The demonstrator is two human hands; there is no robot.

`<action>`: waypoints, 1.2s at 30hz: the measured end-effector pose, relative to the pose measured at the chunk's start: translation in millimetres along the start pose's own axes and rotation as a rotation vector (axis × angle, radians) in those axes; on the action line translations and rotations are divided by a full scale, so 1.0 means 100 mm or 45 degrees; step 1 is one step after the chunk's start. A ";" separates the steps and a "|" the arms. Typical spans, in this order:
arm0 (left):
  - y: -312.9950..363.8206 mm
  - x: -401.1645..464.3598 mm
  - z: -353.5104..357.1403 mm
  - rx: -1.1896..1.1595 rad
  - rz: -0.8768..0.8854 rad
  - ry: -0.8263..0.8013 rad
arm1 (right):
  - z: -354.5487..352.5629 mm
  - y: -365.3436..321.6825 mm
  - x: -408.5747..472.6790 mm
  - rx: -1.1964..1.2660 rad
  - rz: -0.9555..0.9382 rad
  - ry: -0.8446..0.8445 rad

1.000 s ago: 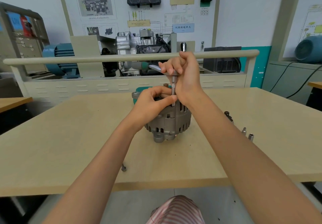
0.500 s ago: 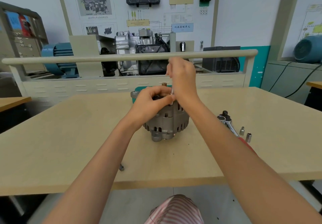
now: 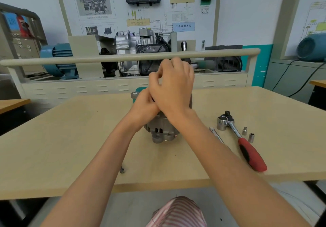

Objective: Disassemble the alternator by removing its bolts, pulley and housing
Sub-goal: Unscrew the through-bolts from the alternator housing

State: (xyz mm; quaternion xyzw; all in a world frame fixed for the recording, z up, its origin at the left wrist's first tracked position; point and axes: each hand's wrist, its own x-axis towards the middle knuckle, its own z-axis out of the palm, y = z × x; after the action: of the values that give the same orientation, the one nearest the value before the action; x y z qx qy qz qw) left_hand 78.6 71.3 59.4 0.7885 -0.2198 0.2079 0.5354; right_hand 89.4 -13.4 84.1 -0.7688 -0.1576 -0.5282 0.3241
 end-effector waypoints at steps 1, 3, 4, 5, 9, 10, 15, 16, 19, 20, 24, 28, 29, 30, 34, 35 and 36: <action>0.00 0.00 0.00 0.003 -0.003 0.009 | 0.01 -0.02 -0.02 -0.169 0.007 0.023; 0.00 0.00 0.00 0.013 -0.001 0.014 | 0.01 -0.06 -0.03 -0.173 0.032 0.057; 0.00 -0.01 0.00 0.014 -0.001 0.013 | 0.00 -0.08 -0.02 -0.063 0.035 0.064; 0.00 -0.01 0.00 0.018 -0.004 0.008 | -0.01 -0.09 0.00 0.085 0.044 0.062; 0.00 0.00 0.02 0.018 0.022 -0.024 | -0.08 -0.08 0.15 0.746 0.259 -0.073; 0.00 0.00 0.02 0.008 0.028 -0.031 | -0.11 -0.08 0.19 0.932 0.357 -0.141; -0.02 0.02 0.04 -0.067 -0.003 -0.002 | -0.13 0.09 0.33 1.638 0.682 -0.344; -0.02 0.02 0.04 -0.063 -0.007 0.000 | -0.12 0.11 0.34 1.706 0.703 -0.357; -0.02 0.02 0.02 -0.037 -0.002 -0.023 | -0.09 0.06 0.26 1.477 0.594 -0.286; -0.02 0.01 0.02 -0.033 0.013 -0.031 | -0.07 0.03 0.20 1.262 0.467 -0.211; -0.02 0.00 0.00 -0.023 0.035 0.006 | 0.03 -0.03 -0.02 0.081 -0.013 0.125; -0.02 0.01 0.00 0.013 0.019 -0.003 | 0.02 -0.07 -0.01 0.151 0.087 0.142; -0.02 0.01 0.01 0.014 0.018 -0.008 | 0.00 -0.08 0.02 0.362 0.128 0.123; -0.01 0.00 0.01 0.010 0.023 -0.015 | -0.01 -0.07 0.06 0.564 0.181 0.080; -0.01 0.01 0.04 -0.044 0.028 -0.022 | -0.09 -0.01 0.24 1.215 0.545 -0.192; -0.02 0.02 0.04 -0.055 0.018 -0.015 | -0.10 0.05 0.28 1.368 0.608 -0.287; -0.02 0.02 0.04 -0.062 0.008 -0.006 | -0.11 0.09 0.31 1.529 0.646 -0.376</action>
State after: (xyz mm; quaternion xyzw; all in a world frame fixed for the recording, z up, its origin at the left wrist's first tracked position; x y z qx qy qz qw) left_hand 81.7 68.3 57.5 0.7750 -0.2287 0.2024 0.5533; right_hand 99.3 -30.8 112.2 -0.5324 -0.2813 -0.1452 0.7851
